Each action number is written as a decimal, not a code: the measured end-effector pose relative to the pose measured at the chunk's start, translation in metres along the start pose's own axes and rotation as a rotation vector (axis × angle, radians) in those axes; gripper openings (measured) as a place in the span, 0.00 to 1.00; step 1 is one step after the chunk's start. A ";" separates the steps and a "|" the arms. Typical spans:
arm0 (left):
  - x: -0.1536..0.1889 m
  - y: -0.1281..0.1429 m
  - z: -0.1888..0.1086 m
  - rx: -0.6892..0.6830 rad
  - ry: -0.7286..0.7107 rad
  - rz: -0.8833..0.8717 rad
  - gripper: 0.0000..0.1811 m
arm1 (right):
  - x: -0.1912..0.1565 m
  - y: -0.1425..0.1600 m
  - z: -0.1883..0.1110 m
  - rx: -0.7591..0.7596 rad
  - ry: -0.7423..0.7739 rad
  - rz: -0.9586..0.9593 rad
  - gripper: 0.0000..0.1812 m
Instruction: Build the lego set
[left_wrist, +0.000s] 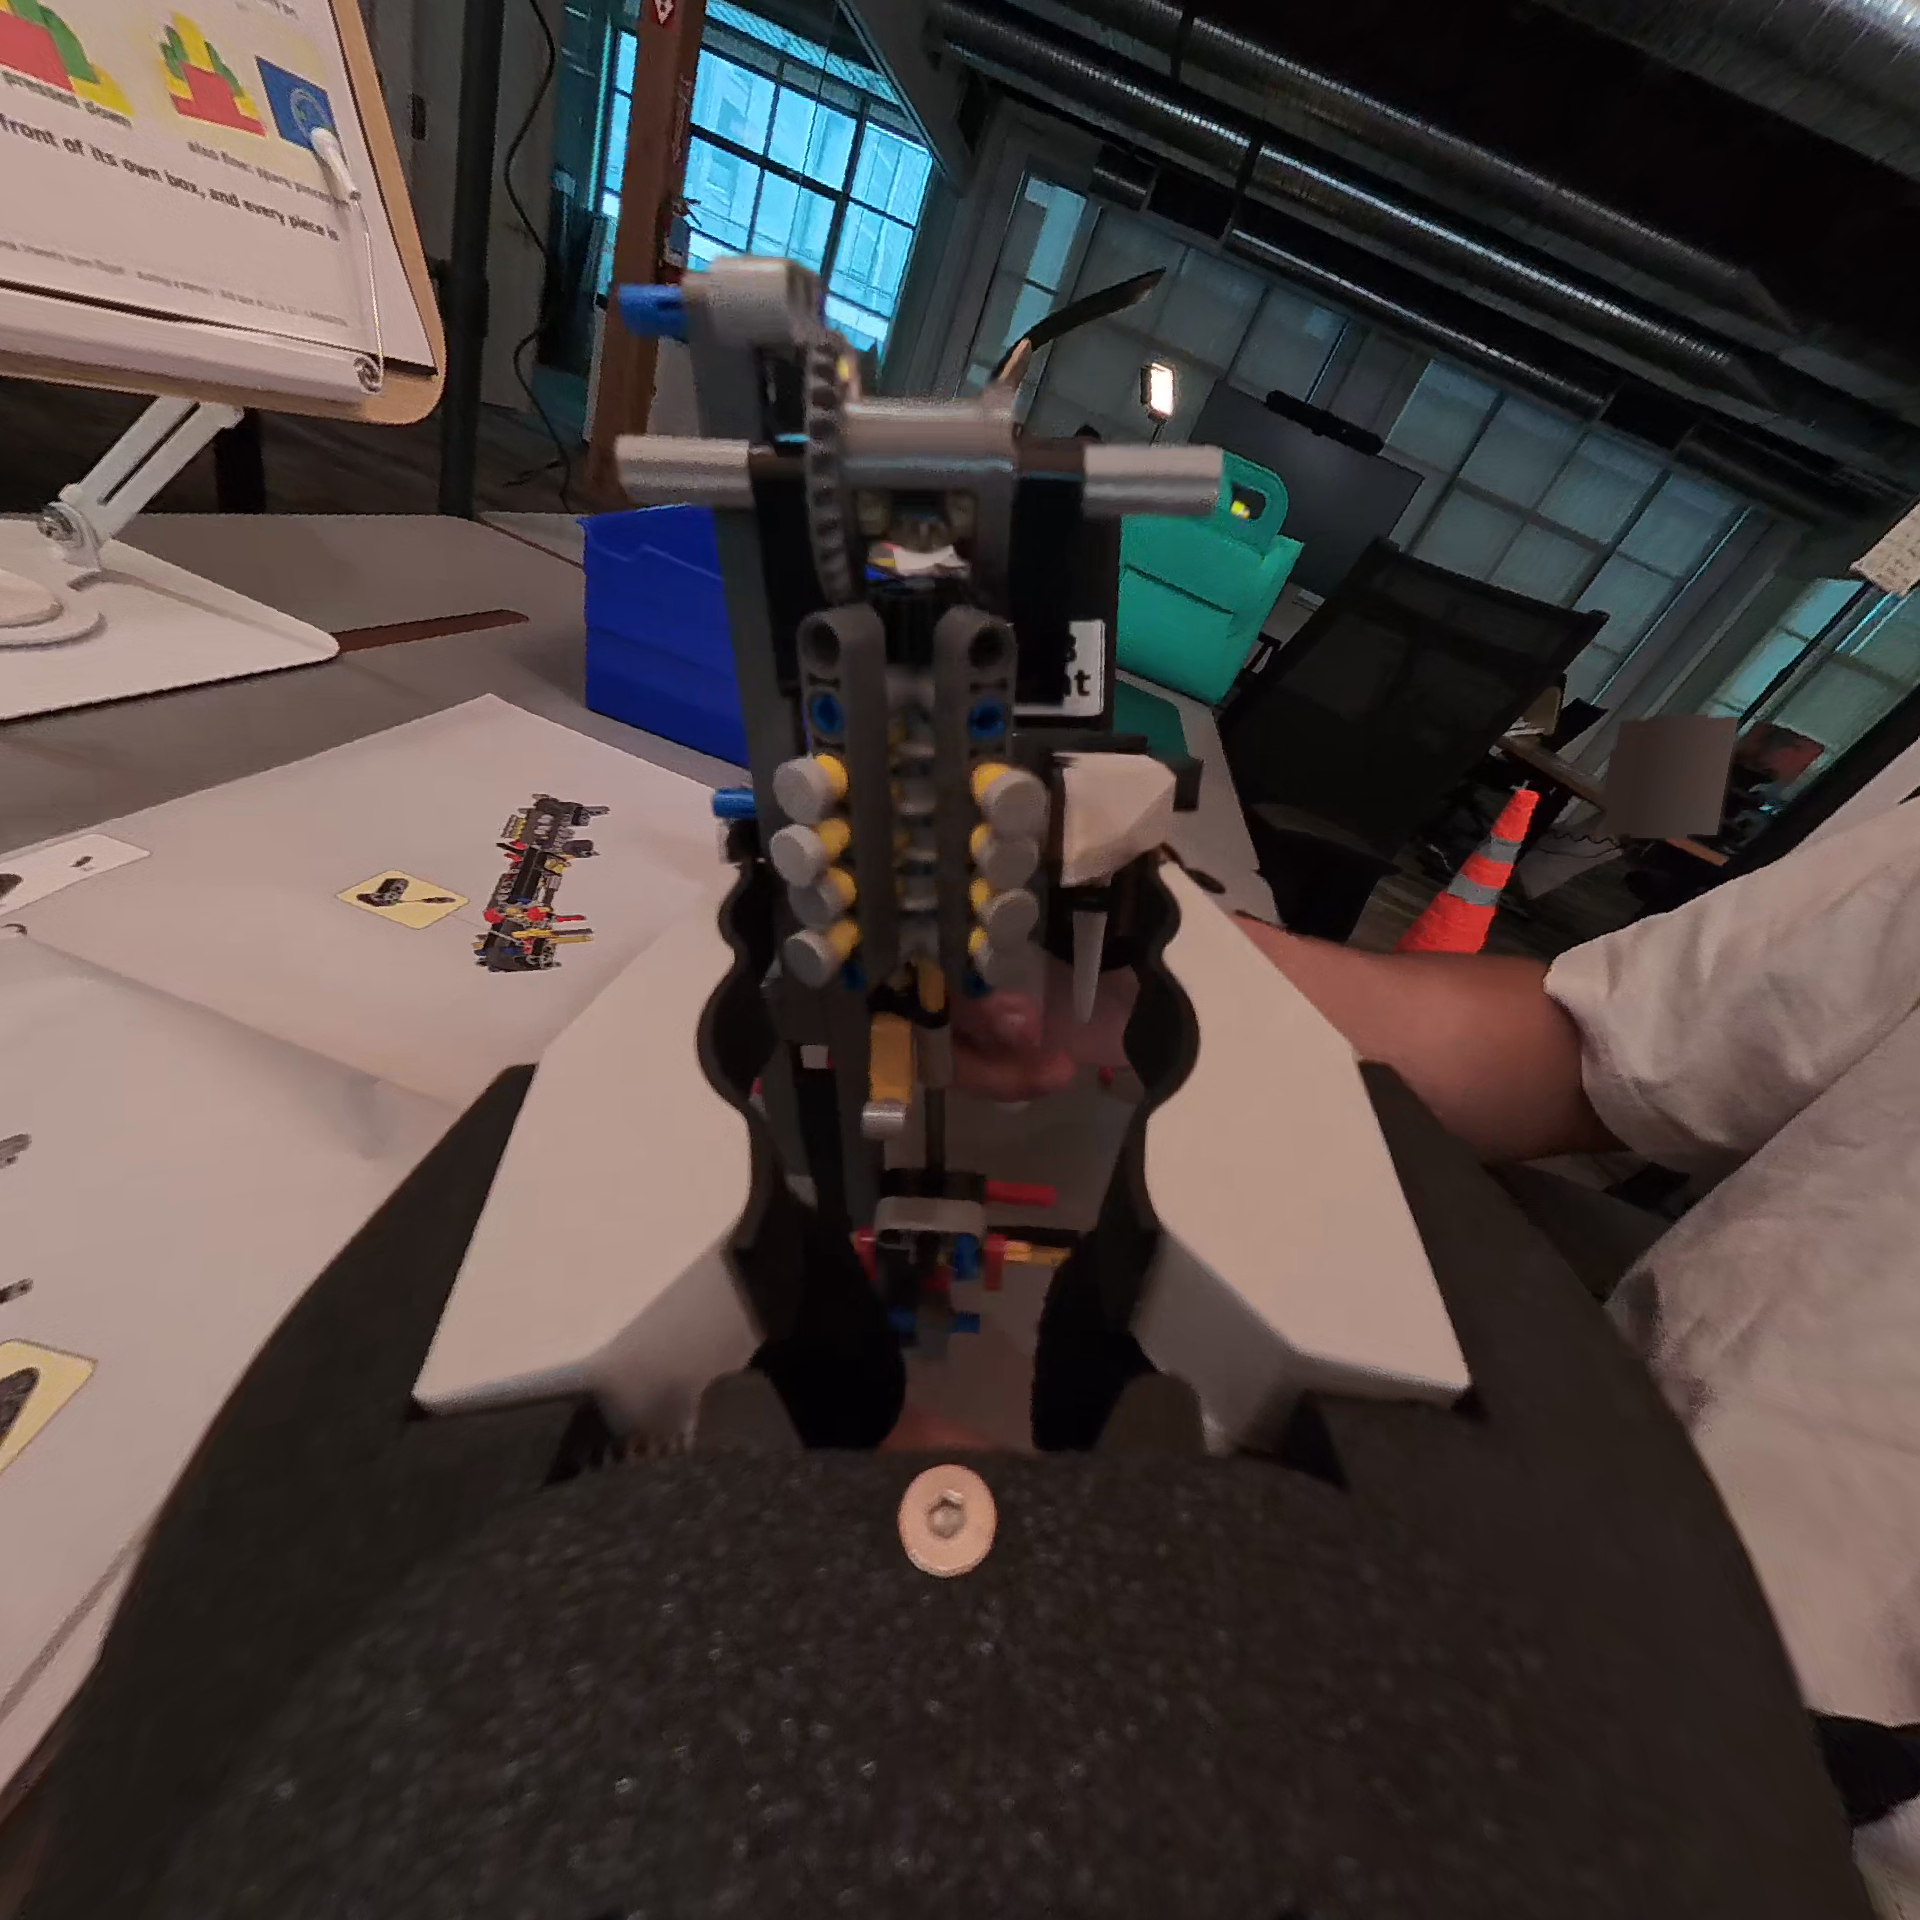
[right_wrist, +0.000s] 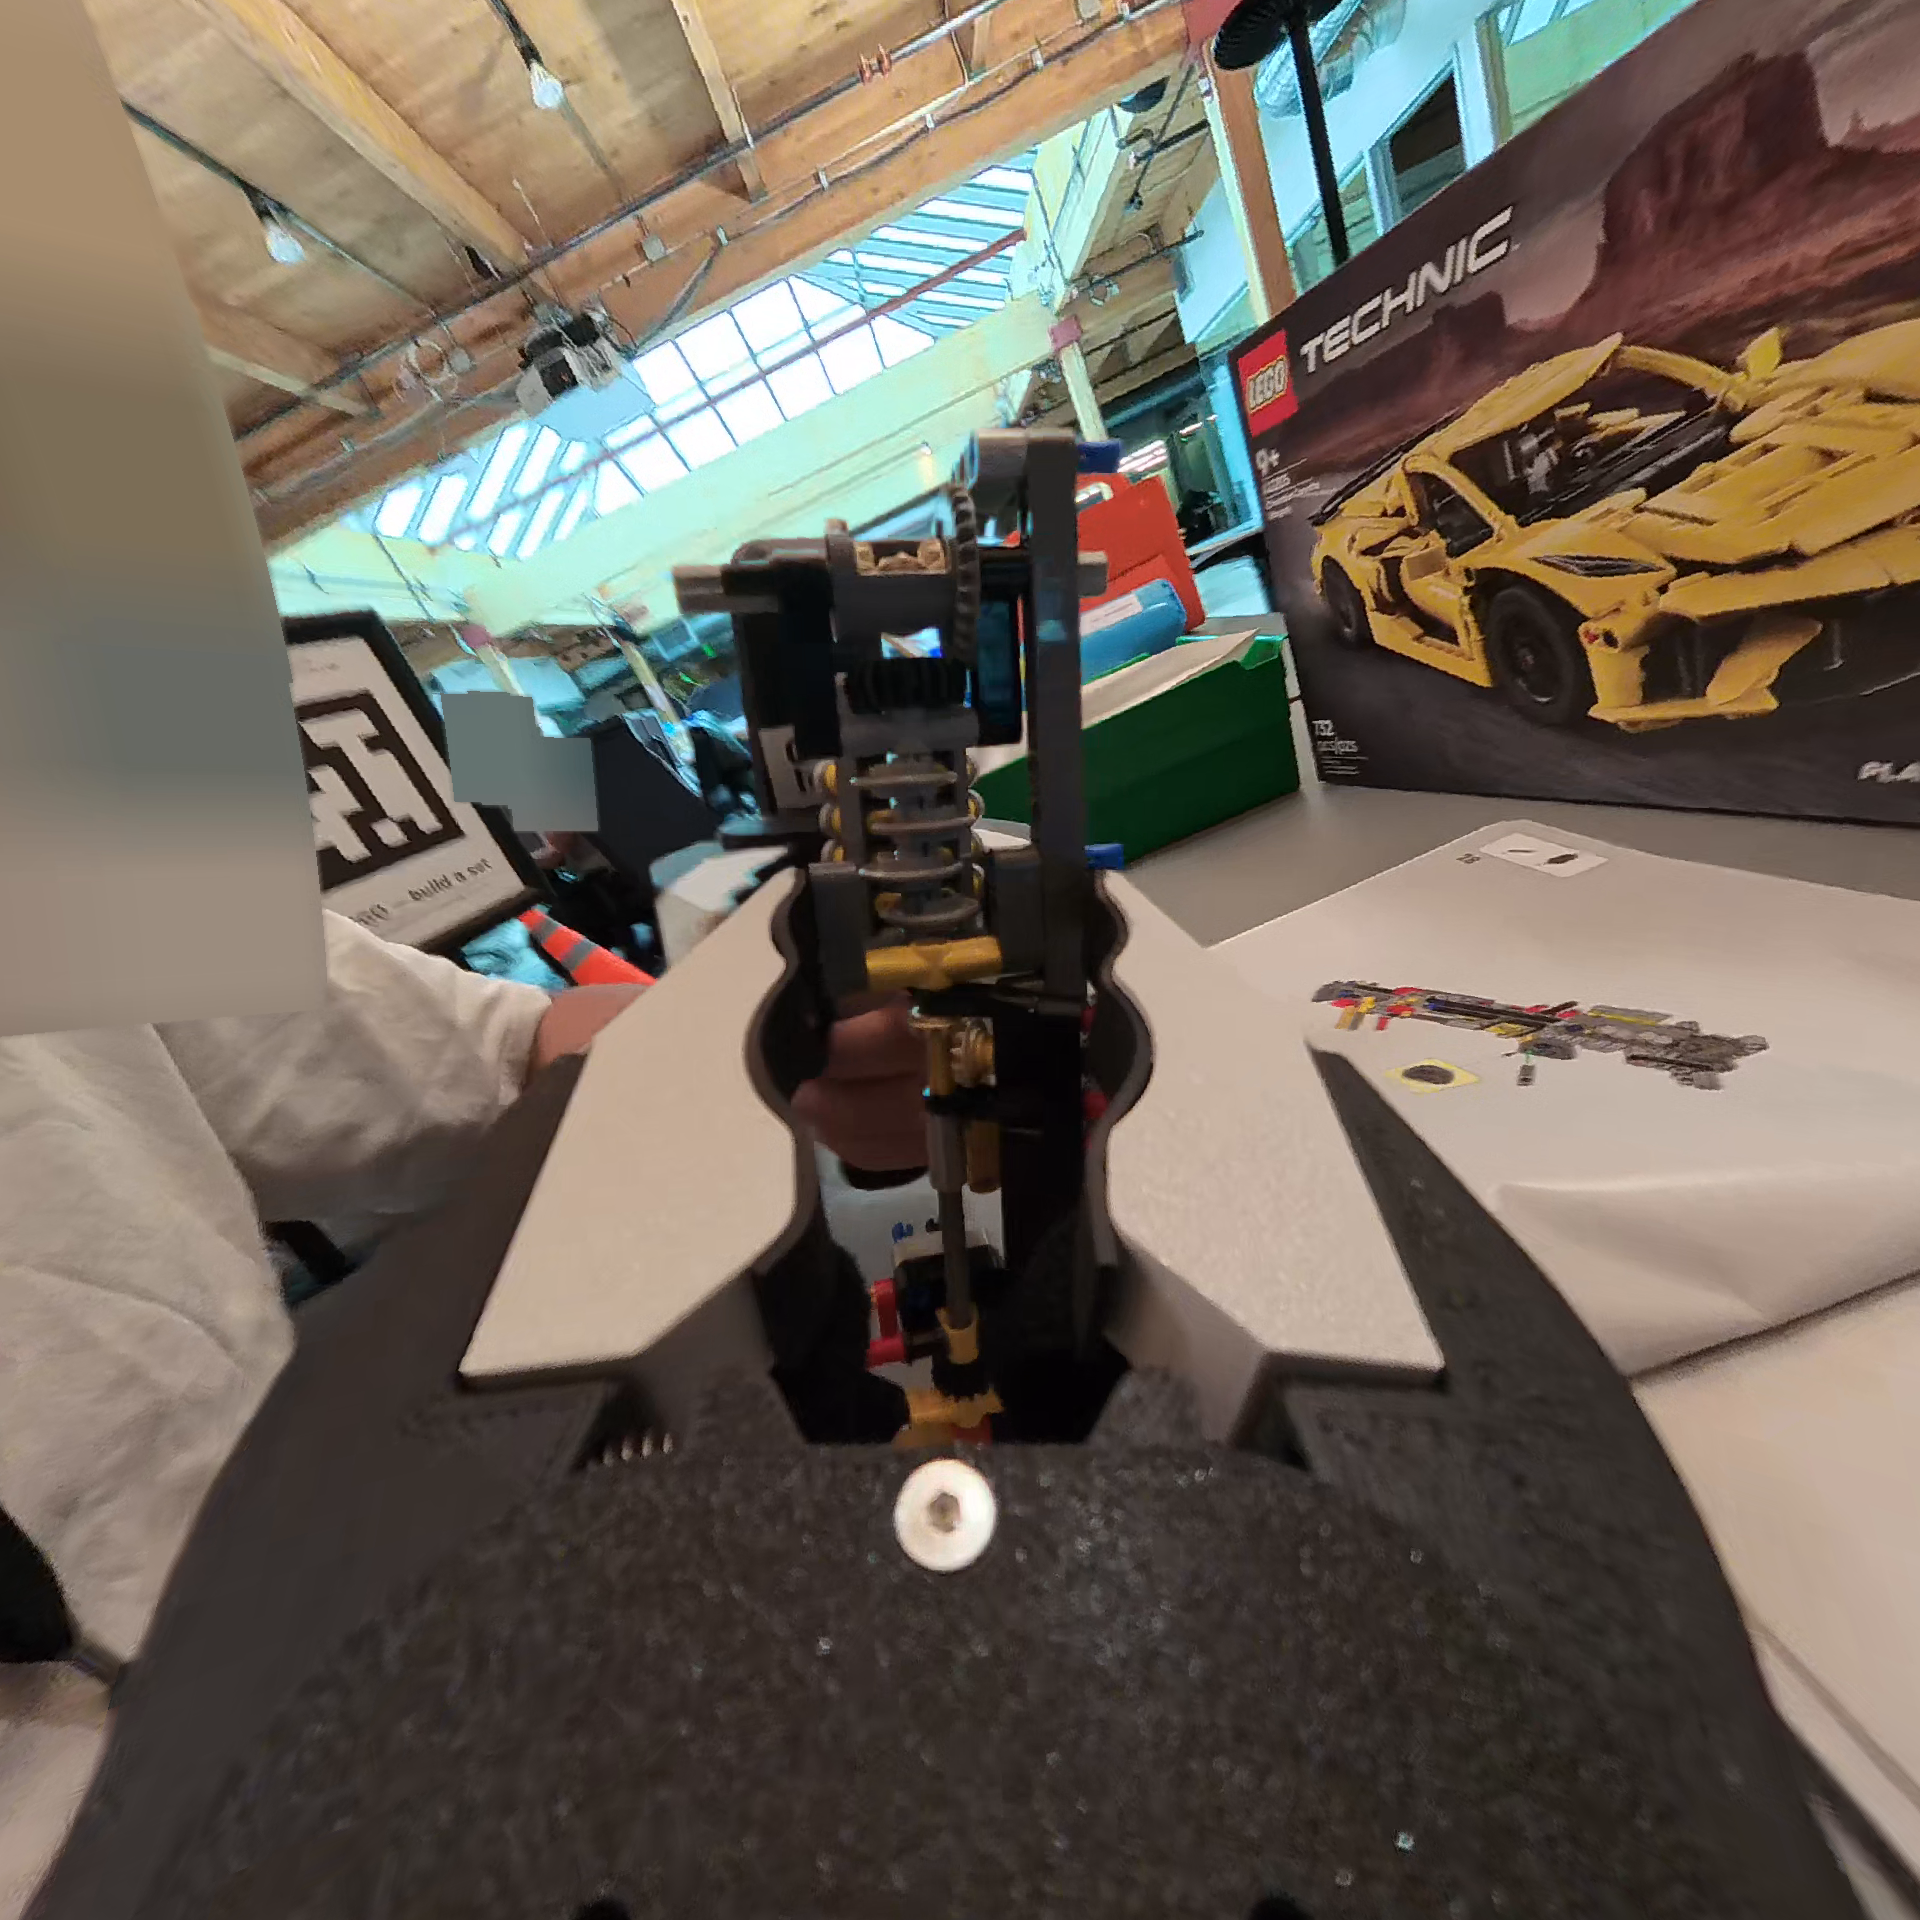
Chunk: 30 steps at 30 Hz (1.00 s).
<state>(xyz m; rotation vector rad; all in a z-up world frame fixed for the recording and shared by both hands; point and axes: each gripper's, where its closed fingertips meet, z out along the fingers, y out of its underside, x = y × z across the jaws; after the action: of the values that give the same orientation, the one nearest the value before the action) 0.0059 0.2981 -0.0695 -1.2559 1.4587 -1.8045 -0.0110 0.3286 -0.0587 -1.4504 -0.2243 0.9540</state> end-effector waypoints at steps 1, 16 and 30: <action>-0.001 0.001 0.000 -0.006 -0.016 0.037 0.34 | 0.000 -0.001 0.000 0.007 -0.016 0.050 0.28; 0.006 0.005 -0.001 -0.014 0.031 0.072 0.34 | -0.020 0.003 -0.006 -0.048 -0.131 -0.019 0.41; 0.020 0.007 0.000 -0.018 0.078 0.128 0.33 | -0.028 0.007 -0.011 -0.061 -0.164 -0.084 0.36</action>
<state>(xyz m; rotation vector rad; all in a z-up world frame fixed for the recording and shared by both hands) -0.0040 0.2789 -0.0691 -1.0856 1.5645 -1.7761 -0.0238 0.3010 -0.0555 -1.4080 -0.4354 1.0052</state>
